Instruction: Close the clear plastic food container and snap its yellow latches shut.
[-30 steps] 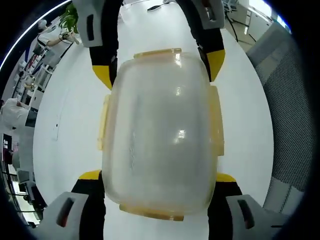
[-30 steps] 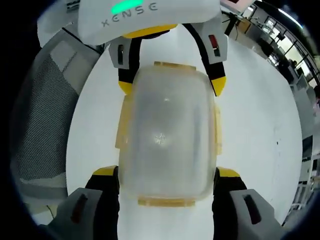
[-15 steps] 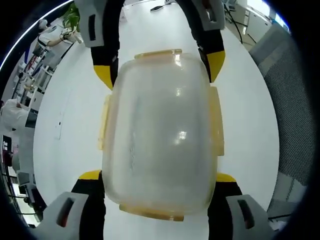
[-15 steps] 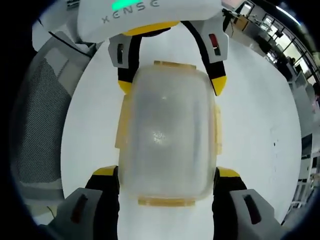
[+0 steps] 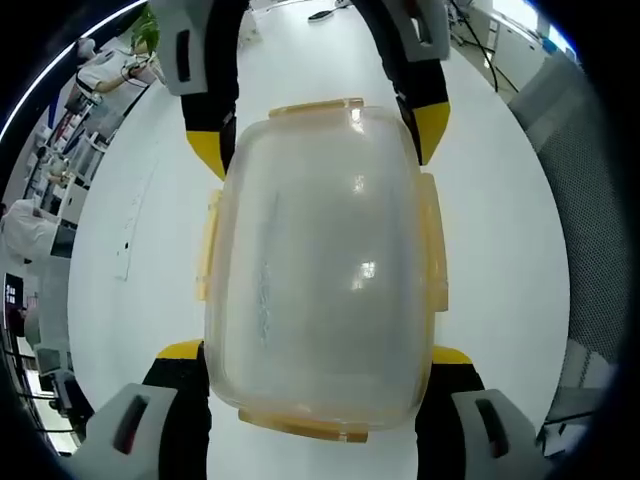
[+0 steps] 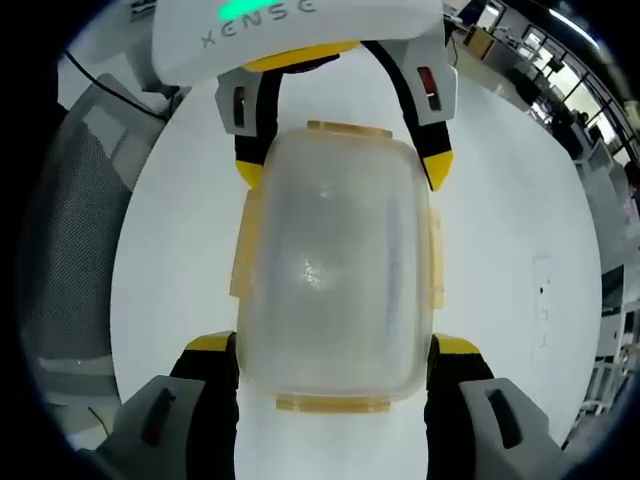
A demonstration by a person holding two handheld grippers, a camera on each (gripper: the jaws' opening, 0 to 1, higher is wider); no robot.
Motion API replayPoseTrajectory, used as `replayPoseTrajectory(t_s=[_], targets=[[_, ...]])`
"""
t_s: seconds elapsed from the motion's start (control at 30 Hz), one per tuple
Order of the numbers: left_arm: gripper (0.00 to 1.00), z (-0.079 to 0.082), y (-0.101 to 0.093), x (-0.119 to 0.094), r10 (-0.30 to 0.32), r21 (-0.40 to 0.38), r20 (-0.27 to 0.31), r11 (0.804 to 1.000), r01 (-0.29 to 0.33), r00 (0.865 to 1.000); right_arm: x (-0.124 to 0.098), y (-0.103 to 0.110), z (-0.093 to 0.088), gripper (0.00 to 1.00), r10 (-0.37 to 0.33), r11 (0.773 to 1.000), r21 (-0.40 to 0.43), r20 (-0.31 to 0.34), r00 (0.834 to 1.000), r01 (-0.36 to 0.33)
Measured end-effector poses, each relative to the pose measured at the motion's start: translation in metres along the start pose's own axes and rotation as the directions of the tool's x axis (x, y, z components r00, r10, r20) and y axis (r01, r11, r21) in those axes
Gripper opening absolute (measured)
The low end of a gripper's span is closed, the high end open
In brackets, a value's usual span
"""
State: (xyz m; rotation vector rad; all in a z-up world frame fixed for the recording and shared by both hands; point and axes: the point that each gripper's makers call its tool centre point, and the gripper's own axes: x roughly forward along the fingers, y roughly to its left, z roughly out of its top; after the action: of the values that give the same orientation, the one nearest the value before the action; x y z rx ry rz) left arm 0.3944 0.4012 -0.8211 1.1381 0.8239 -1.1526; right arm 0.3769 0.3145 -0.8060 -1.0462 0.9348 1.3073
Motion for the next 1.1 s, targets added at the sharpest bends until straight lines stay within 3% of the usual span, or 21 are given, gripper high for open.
replayPoseTrajectory(t_s=[0.63,0.83,1.1], targets=[[0.83,-0.003,0.037,0.009,0.001,-0.008,0.011,1.0,-0.001,1.0,0.002,-0.038,0.0,0.74,-0.001,1.0,-0.002,-0.003,1.0,0.001],[0.83,-0.003,0.04,0.009,0.003,-0.017,0.016,1.0,-0.003,1.0,0.002,-0.043,-0.001,0.75,0.009,1.0,-0.002,-0.002,1.0,-0.009],[0.83,-0.005,0.04,0.01,0.005,0.021,-0.014,1.0,-0.005,1.0,0.001,-0.042,0.0,0.76,0.013,1.0,0.013,0.048,0.999,-0.014]])
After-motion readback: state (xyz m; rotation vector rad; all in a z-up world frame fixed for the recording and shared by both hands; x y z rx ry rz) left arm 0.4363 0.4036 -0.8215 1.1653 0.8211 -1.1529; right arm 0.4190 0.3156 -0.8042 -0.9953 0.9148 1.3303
